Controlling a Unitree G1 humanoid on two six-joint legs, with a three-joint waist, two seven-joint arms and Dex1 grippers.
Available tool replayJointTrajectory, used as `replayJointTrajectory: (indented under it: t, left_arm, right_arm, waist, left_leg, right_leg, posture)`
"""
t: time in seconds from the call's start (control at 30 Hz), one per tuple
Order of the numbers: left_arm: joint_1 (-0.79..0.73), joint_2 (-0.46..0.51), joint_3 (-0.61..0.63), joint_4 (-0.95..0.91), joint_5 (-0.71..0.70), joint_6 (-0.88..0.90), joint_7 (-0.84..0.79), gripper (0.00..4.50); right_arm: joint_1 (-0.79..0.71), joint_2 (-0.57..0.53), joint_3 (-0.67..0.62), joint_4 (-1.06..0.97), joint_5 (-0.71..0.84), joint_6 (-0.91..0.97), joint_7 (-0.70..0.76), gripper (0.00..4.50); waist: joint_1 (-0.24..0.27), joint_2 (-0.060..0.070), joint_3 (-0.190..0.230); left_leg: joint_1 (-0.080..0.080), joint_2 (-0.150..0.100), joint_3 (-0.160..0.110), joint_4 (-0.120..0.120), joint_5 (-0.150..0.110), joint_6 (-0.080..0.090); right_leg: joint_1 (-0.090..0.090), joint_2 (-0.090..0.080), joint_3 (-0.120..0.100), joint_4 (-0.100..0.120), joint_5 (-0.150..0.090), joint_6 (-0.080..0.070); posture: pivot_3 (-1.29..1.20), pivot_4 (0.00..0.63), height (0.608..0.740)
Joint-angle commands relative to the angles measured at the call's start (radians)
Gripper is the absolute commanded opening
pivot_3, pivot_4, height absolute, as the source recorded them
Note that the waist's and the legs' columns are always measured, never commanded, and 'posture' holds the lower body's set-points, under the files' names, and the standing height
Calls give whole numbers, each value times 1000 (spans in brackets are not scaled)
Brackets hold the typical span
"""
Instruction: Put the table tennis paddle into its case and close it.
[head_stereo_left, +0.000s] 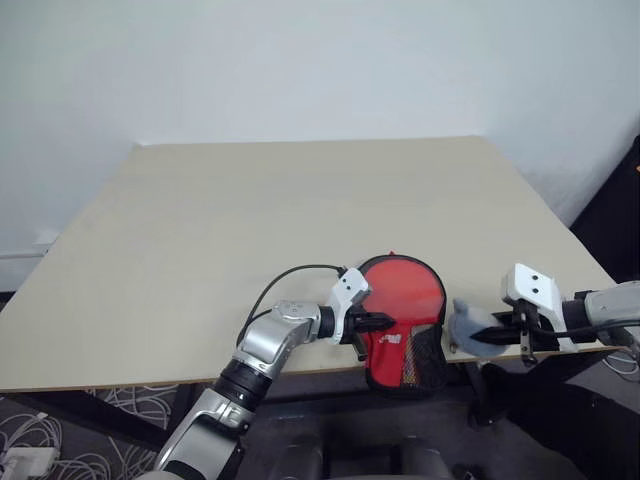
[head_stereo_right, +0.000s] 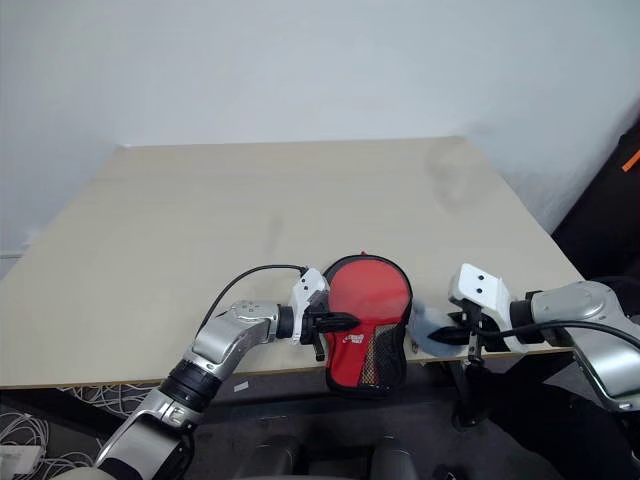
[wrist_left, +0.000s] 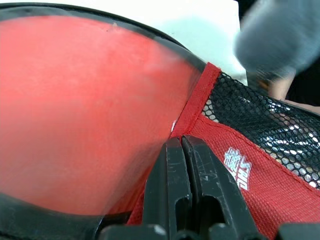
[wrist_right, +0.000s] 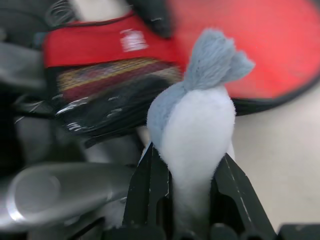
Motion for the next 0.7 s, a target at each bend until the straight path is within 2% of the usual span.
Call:
replayJointTrajectory:
  t: [0.03,0.4,0.7]
  left_arm:
    - [-36,14,27,55,49,-9,32,0]
    - [-57,13,25,77,52,-17,21,0]
    - [-70,5,25,94,58,-22,25,0]
  right_arm:
    - [60,-48,-40,-104,40,-29,40,303]
    - [216,-103,-83,-244,96,-68,86,303]
    - [223,-92,-87,-300,170,-64,77,303]
  waist:
    - [2,-1,0]
    - [5,-3,1]
    - [9,-4,1]
  left_leg:
    - [0,0,0,0,0,0]
    - [0,0,0,1,0,0]
    - [0,1,0,1,0,-1]
  right_leg:
    - [0,0,0,0,0,0]
    - [0,0,0,0,0,0]
    - [0,0,0,0,0,0]
  posture:
    - [0,0,698]
    - [0,0,698]
    - [0,0,698]
